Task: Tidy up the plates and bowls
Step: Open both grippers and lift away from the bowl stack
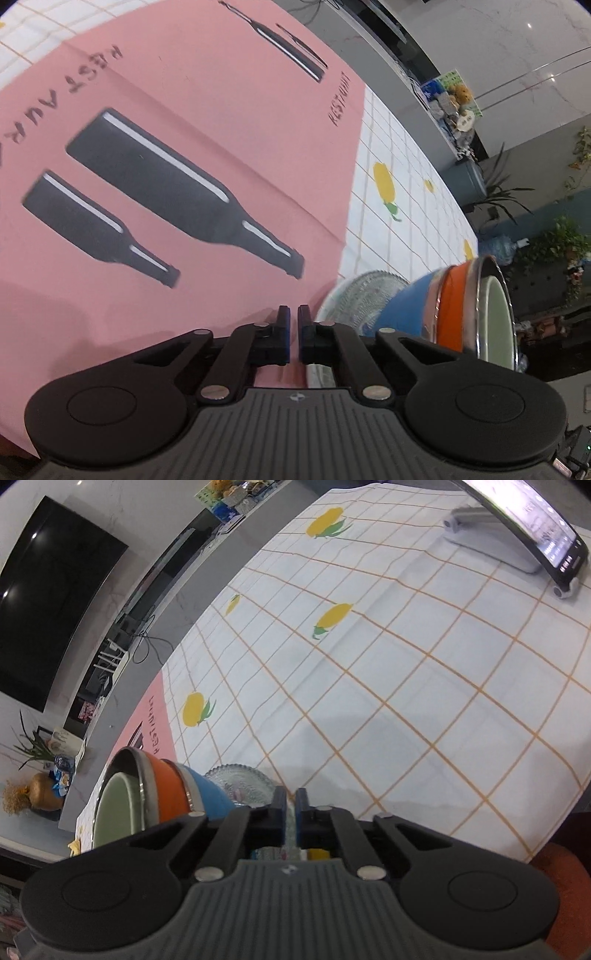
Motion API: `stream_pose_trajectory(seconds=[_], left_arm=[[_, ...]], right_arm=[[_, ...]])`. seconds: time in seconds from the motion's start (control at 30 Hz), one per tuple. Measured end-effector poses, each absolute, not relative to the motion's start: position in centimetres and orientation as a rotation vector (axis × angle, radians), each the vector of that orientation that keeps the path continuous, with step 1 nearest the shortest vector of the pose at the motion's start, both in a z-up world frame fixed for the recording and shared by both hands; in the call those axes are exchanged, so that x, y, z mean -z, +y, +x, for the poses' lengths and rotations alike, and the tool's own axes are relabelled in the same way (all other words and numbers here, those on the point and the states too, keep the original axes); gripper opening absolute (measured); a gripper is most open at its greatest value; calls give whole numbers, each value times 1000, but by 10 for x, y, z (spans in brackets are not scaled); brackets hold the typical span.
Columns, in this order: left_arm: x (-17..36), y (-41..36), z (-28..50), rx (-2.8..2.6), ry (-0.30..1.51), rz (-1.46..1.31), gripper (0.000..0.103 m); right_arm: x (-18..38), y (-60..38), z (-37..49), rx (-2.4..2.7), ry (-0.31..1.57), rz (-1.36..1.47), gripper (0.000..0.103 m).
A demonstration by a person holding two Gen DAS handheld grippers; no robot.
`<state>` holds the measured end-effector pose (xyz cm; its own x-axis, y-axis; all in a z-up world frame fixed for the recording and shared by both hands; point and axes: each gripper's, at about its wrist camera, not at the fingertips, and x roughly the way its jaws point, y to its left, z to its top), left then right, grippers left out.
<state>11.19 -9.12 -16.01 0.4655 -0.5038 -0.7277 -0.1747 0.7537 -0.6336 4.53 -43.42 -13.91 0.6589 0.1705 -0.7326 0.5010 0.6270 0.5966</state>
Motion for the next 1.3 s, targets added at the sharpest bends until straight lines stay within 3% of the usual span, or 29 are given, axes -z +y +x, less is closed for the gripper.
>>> stream_pose_trajectory(seconds=[0.5, 0.73, 1.3], left_arm=[[150, -94, 106, 211, 1081, -667, 0], [140, -83, 103, 204, 1011, -723, 0], [133, -104, 102, 201, 1048, -559, 0]], right_arm=[[140, -422, 51, 189, 896, 891, 0], [139, -427, 45, 206, 885, 910, 10], [134, -419, 42, 193, 889, 864, 10]])
